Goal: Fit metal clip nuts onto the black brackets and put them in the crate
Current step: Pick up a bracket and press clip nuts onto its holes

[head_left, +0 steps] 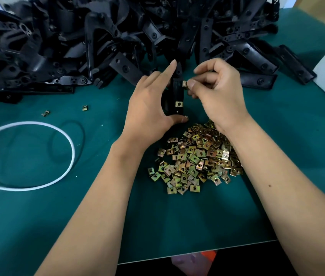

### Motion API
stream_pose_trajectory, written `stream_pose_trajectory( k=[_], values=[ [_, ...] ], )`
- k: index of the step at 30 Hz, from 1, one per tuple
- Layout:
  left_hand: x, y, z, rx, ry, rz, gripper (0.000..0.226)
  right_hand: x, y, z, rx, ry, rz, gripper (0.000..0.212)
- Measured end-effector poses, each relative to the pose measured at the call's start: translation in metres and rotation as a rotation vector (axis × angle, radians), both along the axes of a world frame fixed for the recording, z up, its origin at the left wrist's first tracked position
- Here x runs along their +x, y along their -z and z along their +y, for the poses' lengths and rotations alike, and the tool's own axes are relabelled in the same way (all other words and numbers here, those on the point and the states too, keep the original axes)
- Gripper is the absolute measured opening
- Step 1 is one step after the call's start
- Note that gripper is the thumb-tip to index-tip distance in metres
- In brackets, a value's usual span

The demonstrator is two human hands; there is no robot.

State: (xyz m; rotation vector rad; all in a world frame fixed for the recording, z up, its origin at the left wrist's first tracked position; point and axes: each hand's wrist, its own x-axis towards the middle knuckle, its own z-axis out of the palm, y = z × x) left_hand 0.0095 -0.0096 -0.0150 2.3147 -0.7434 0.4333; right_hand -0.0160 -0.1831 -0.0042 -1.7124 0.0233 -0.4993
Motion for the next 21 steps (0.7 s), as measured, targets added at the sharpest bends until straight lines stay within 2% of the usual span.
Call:
stream_pose_trajectory(
  k=[11, 21],
  values=[
    [-0.0014, -0.0022, -0.0025, 0.043, 0.040, -0.016, 0.120, 0.0006, 0.0018, -0.0028, -0.062, -0.053, 0.002, 0.020],
    [-0.0007, -0.0010, -0.0082, -0.028, 0.084, 0.044, 0.124, -0.0002, 0.0029, -0.0028, -0.018, -0.034, 0.034, 0.018]
  ],
)
